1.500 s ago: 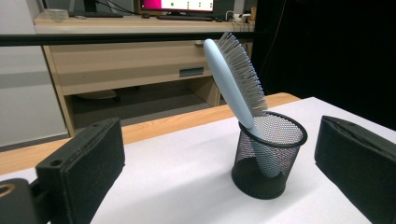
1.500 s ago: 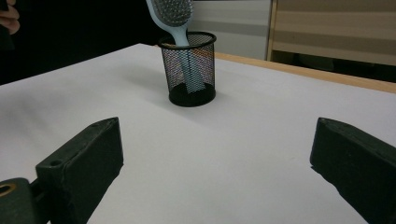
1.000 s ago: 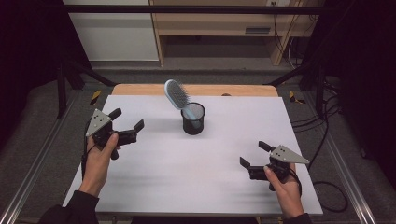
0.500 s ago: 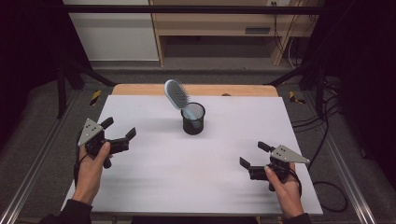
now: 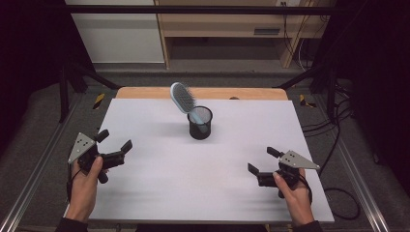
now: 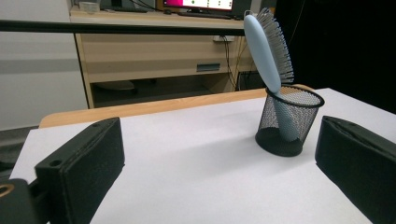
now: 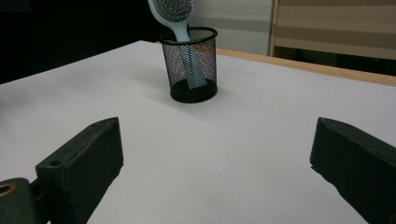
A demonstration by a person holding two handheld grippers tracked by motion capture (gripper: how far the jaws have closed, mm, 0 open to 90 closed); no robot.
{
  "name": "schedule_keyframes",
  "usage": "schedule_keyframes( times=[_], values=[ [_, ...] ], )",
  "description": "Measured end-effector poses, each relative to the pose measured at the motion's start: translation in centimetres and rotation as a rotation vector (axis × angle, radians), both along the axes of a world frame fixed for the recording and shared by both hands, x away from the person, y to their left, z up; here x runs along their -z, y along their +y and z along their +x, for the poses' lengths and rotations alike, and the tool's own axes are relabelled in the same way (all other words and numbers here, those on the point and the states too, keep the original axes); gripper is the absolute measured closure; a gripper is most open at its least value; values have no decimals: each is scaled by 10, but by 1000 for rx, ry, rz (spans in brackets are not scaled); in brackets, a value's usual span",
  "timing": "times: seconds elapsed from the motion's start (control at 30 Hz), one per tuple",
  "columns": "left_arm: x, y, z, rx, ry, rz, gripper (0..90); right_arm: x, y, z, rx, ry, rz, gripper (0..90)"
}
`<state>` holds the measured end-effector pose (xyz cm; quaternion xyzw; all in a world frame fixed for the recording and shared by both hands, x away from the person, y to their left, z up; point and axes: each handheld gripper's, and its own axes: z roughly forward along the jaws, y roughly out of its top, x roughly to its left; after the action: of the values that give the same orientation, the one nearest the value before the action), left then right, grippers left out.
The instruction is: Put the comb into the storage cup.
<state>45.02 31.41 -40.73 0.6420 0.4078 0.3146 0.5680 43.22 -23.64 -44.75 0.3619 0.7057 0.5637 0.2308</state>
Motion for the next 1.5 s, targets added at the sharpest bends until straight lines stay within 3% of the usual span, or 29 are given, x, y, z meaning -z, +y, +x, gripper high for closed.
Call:
schedule_keyframes(
  times=[0.43, 0.8, 1.17, 1.5],
  values=[
    [9, 9, -11, -7, -8, -13, 14, 1, 0, 0, 2, -2, -15, 28],
    [16, -3, -23, 45, -28, 33, 14, 1, 0, 0, 4, -7, -35, 32],
    [18, -2, -29, 61, -40, 28, 13, 1, -5, 0, 17, -30, -54, 37],
    [25, 9, -27, 37, -48, -18, 15, 1, -16, 1, 44, -61, -54, 39]
  ],
)
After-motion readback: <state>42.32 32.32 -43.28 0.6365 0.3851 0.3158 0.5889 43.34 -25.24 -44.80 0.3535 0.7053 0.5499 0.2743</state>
